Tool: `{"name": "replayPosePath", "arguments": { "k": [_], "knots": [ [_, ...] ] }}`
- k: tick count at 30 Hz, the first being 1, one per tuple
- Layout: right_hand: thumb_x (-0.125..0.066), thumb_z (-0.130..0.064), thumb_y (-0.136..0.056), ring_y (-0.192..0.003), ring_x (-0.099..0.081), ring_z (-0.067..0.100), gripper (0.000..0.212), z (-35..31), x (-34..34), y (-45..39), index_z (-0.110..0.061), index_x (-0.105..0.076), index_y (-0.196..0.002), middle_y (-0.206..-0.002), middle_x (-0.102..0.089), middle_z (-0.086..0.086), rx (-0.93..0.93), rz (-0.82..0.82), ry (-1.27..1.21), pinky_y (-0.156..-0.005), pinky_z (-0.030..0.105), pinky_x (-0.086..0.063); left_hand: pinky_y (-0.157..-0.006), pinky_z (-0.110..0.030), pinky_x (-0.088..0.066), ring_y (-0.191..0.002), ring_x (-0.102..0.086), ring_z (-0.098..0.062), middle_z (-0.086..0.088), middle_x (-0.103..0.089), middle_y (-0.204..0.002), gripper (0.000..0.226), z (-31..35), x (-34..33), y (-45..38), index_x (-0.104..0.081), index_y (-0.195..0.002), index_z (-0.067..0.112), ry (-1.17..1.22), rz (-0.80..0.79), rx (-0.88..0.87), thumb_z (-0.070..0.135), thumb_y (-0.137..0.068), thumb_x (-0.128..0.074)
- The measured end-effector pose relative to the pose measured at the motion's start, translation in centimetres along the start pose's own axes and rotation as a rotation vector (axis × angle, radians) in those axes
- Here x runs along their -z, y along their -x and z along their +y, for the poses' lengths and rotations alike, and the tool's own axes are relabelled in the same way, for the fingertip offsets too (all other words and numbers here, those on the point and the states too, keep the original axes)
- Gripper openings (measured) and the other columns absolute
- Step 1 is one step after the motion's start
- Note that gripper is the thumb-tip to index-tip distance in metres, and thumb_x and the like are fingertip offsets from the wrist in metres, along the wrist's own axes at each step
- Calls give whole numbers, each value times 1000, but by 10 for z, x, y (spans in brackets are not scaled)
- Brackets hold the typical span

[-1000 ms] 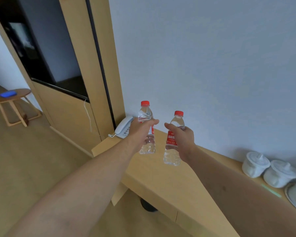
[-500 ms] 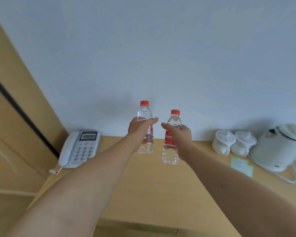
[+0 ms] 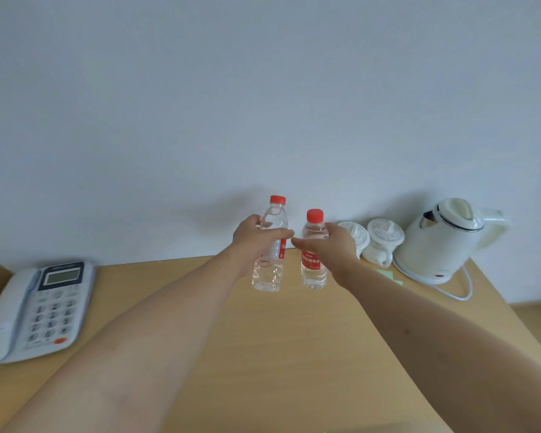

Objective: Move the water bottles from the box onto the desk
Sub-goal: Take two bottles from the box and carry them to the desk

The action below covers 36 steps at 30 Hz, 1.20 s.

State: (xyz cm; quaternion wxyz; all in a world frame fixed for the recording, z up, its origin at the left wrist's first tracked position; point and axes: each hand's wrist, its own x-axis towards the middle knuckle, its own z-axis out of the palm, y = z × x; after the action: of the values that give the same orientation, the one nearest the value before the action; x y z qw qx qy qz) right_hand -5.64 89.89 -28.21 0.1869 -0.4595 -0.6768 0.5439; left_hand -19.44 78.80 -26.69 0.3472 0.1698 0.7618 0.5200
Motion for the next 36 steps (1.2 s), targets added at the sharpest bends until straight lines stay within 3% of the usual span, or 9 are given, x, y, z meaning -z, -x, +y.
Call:
{"name": "replayPosePath", "arguments": {
  "k": [3, 6, 9, 13, 18, 21, 25, 31, 36],
  "knots": [
    [-94, -30, -61, -91, -71, 21, 55, 6, 17, -22, -20, -67, -107, -94, -73, 0, 44, -25, 134, -87, 47, -58, -83, -41, -62, -96, -73, -22, -2, -70, -110, 54, 0, -18, -14, -64, -108, 18, -139, -12, -21, 21, -64, -95],
    [-96, -24, -58, -99, -65, 24, 77, 5, 26, -40, -20, -55, -124, -99, -65, -1, 73, -53, 280, -88, 44, -56, -69, -23, -53, -86, -68, -11, 12, -71, -92, 46, -3, -29, -24, -69, -95, 24, -305, -4, -28, 12, -58, -94],
    [-95, -26, -59, -93, -60, 23, 69, 4, 29, -54, -17, -55, -114, -90, -57, -6, 163, -74, 422, -79, 38, -52, -71, -25, -48, -83, -63, -16, 9, -71, -89, 32, -8, -40, -35, -69, -85, 22, -478, 21, -65, 7, -64, -86],
    [-92, -19, -58, -88, -59, 24, 51, 7, 32, -68, -12, -61, -97, -88, -59, 0, 220, -108, 518, -70, 34, -47, -81, -25, -46, -97, -61, -21, 5, -69, -106, 37, -14, -54, -45, -67, -109, 21, -632, 37, -146, 5, -76, -77],
    [-94, -23, -59, -85, -59, 24, 40, 15, 29, -79, -15, -64, -85, -96, -65, 9, 223, -134, 585, -67, 29, -38, -77, -23, -38, -97, -62, -22, 0, -71, -103, 21, -22, -64, -50, -67, -106, 20, -630, 66, -279, 18, -86, -72],
    [-92, -23, -60, -92, -62, 24, 49, 15, 26, -83, -17, -70, -103, -98, -68, 4, 272, -105, 583, -70, 30, -43, -80, -21, -34, -109, -58, -25, -7, -68, -113, 35, -19, -64, -56, -68, -113, 13, -679, 58, -315, 14, -80, -80],
    [-90, -22, -61, -96, -63, 23, 60, 12, 28, -85, -22, -66, -117, -99, -67, 0, 273, -59, 532, -77, 35, -53, -80, -25, -36, -101, -51, -20, -4, -55, -115, 66, -15, -63, -61, -58, -116, 14, -635, 61, -201, 27, -64, -96],
    [-79, -29, -75, -92, -61, 20, 32, 6, 28, -95, -18, -74, -104, -90, -69, 0, 264, -30, 481, -72, 27, -42, -78, -24, -40, -98, -60, -22, -4, -66, -109, 43, -6, -60, -57, -67, -103, 16, -613, 133, -282, 14, -68, -91],
    [-81, -25, -75, -84, -60, 17, 24, 8, 24, -97, -17, -73, -97, -82, -68, -4, 282, 15, 419, -64, 23, -39, -72, -26, -41, -88, -59, -21, 7, -67, -95, 39, 0, -63, -54, -71, -102, 24, -667, 188, -312, 15, -68, -89]
  ]
}}
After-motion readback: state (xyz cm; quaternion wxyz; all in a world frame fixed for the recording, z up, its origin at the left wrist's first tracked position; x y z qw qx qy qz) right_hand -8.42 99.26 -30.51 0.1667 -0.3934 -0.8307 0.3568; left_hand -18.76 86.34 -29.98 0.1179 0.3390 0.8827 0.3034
